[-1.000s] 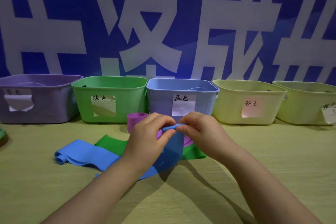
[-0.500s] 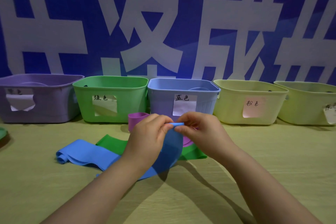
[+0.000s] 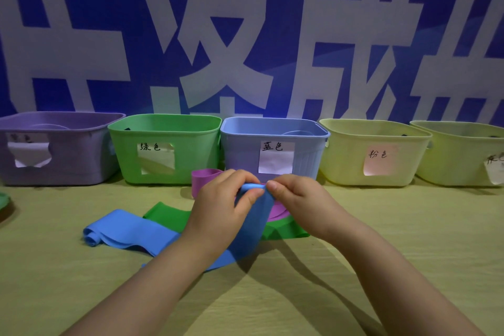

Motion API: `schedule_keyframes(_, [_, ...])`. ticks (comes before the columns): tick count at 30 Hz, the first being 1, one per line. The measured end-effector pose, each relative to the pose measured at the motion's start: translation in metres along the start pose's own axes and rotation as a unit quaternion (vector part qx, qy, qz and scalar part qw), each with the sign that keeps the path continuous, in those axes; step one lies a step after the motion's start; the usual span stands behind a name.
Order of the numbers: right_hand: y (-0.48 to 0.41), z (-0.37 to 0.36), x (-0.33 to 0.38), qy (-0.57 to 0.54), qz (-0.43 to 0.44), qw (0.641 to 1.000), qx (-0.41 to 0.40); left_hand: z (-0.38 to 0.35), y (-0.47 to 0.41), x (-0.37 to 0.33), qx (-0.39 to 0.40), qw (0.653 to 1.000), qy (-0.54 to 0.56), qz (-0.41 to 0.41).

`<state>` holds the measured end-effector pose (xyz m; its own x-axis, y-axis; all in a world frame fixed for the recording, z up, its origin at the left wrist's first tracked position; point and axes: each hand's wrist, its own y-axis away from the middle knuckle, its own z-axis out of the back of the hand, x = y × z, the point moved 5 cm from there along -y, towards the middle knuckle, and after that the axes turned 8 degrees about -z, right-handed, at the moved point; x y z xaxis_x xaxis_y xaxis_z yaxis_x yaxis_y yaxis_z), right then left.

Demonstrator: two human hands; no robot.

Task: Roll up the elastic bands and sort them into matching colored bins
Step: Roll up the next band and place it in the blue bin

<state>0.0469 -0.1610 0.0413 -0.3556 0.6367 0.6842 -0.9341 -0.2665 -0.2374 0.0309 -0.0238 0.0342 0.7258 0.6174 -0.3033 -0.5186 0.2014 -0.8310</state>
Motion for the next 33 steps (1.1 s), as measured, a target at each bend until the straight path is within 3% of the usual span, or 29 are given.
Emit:
schedule_keyframes(5, [-0.0002,-0.0004,0.0039,-0.059,0.031,0.997,-0.032,0.0035,0.0002,0.0021,-0.018,0.999,0.004,0.029])
schedule_keyframes(17, [-0.001,0.0073,0.0038,0.019,0.039,0.995,-0.088,0.0008,0.0006,0.0015,-0.007,0.998,0.039,0.053])
schedule_keyframes(33, [0.0017,0.0063,0.0072,0.037,0.04,0.997,-0.061,0.0042,0.0003,-0.0028,-0.015,0.999,0.022,0.032])
